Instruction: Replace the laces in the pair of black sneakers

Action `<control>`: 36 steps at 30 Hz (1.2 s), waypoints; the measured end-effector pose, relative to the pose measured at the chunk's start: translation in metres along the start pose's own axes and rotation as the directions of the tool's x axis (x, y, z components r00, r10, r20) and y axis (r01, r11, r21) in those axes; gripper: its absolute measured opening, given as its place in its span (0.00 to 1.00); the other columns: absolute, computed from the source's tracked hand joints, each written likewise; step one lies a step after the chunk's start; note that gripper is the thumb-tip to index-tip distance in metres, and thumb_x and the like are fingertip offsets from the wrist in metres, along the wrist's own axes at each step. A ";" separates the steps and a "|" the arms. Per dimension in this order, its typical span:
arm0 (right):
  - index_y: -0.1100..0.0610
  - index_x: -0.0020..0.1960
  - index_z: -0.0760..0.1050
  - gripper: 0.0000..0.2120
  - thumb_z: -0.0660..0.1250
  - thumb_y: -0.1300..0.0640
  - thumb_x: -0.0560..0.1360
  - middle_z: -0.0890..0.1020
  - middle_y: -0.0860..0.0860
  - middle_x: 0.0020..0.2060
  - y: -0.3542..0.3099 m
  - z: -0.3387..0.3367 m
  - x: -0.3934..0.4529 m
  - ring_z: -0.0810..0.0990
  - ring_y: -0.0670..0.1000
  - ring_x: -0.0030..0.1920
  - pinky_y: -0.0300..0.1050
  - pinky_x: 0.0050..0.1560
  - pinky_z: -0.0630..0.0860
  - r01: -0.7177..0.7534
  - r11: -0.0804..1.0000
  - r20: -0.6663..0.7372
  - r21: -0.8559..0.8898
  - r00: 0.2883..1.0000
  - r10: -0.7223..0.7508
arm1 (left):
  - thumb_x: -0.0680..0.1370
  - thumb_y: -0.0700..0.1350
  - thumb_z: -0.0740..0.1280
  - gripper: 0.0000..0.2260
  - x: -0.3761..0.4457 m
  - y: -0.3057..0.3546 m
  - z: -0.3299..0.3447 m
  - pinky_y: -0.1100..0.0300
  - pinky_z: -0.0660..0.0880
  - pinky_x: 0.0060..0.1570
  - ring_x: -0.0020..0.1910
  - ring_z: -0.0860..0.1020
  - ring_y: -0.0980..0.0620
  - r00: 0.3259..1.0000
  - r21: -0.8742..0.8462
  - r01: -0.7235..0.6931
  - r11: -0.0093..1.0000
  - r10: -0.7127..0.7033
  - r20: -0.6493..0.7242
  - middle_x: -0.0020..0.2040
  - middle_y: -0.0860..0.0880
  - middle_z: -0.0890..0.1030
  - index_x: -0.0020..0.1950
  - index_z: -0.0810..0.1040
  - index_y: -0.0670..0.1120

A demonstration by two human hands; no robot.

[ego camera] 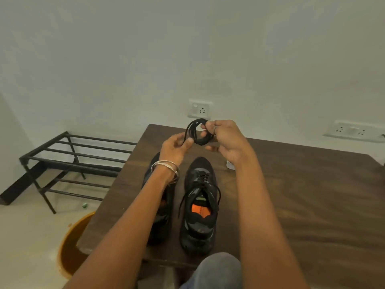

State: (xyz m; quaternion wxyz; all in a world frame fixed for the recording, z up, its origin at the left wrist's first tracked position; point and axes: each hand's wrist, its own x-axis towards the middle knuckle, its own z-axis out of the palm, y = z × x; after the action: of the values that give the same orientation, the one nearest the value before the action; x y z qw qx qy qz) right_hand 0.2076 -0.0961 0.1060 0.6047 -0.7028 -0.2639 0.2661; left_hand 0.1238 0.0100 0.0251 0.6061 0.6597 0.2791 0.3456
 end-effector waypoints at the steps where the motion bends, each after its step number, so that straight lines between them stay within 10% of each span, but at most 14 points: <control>1: 0.57 0.48 0.79 0.10 0.60 0.57 0.83 0.80 0.50 0.35 0.000 0.010 -0.003 0.80 0.51 0.41 0.48 0.42 0.74 -0.008 0.999 -0.026 0.040 1.000 0.009 | 0.77 0.44 0.68 0.09 -0.003 -0.004 -0.014 0.61 0.75 0.43 0.46 0.78 0.52 1.000 0.035 -0.013 0.999 0.013 -0.016 0.45 0.50 0.80 0.58 0.79 0.47; 6: 0.55 0.42 0.77 0.11 0.61 0.59 0.82 0.78 0.51 0.36 0.027 0.044 -0.007 0.77 0.52 0.43 0.47 0.40 0.73 -0.057 0.979 -0.252 0.193 0.962 0.106 | 0.75 0.45 0.71 0.05 -0.008 -0.038 -0.066 0.52 0.78 0.44 0.33 0.77 0.53 0.996 0.220 0.049 0.974 -0.031 -0.088 0.35 0.51 0.81 0.40 0.83 0.54; 13: 0.57 0.50 0.81 0.09 0.62 0.60 0.81 0.82 0.53 0.45 0.065 0.066 0.014 0.78 0.53 0.55 0.49 0.55 0.74 -0.075 0.990 -0.396 -0.121 0.918 0.022 | 0.76 0.45 0.70 0.04 -0.012 -0.056 -0.096 0.72 0.70 0.38 0.36 0.76 0.62 0.941 0.424 -0.085 0.902 0.213 -0.265 0.37 0.56 0.80 0.46 0.84 0.47; 20: 0.49 0.69 0.73 0.20 0.67 0.57 0.78 0.65 0.52 0.73 0.060 0.111 0.037 0.57 0.56 0.73 0.57 0.69 0.56 0.148 0.527 0.018 -0.837 0.970 -0.244 | 0.75 0.40 0.71 0.03 0.004 -0.085 -0.101 0.66 0.73 0.37 0.34 0.74 0.58 0.875 0.533 -0.229 0.815 0.412 -0.255 0.39 0.48 0.80 0.47 0.84 0.44; 24: 0.49 0.66 0.75 0.18 0.69 0.60 0.77 0.80 0.50 0.60 0.074 0.135 0.046 0.74 0.54 0.65 0.56 0.69 0.65 0.349 0.561 0.351 -0.751 0.930 -0.109 | 0.79 0.35 0.64 0.12 0.012 -0.081 -0.103 0.73 0.72 0.44 0.42 0.77 0.59 0.907 0.493 -0.244 0.835 0.377 -0.189 0.48 0.47 0.81 0.61 0.77 0.42; 28: 0.57 0.58 0.82 0.11 0.68 0.63 0.78 0.83 0.52 0.47 0.085 0.127 0.050 0.80 0.47 0.46 0.46 0.57 0.78 0.278 0.726 0.266 -0.629 0.954 -0.135 | 0.78 0.33 0.63 0.16 0.013 -0.087 -0.113 0.72 0.72 0.50 0.47 0.78 0.55 0.928 0.528 -0.290 0.798 0.369 -0.048 0.50 0.49 0.81 0.64 0.76 0.43; 36: 0.58 0.53 0.81 0.09 0.61 0.61 0.82 0.82 0.54 0.53 0.085 0.127 0.049 0.78 0.49 0.49 0.41 0.50 0.72 0.289 0.715 0.263 -0.637 0.953 -0.151 | 0.74 0.37 0.70 0.07 0.003 -0.097 -0.111 0.54 0.77 0.47 0.43 0.79 0.50 0.925 0.600 -0.174 0.781 0.338 -0.172 0.43 0.47 0.82 0.50 0.85 0.46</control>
State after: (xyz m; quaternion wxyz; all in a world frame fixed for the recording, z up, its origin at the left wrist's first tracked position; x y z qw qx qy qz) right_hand 0.1585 0.0170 0.0027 0.3113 -0.8068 -0.4805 0.1459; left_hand 0.0428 0.0903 -0.0682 0.2817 0.7900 0.3570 0.4113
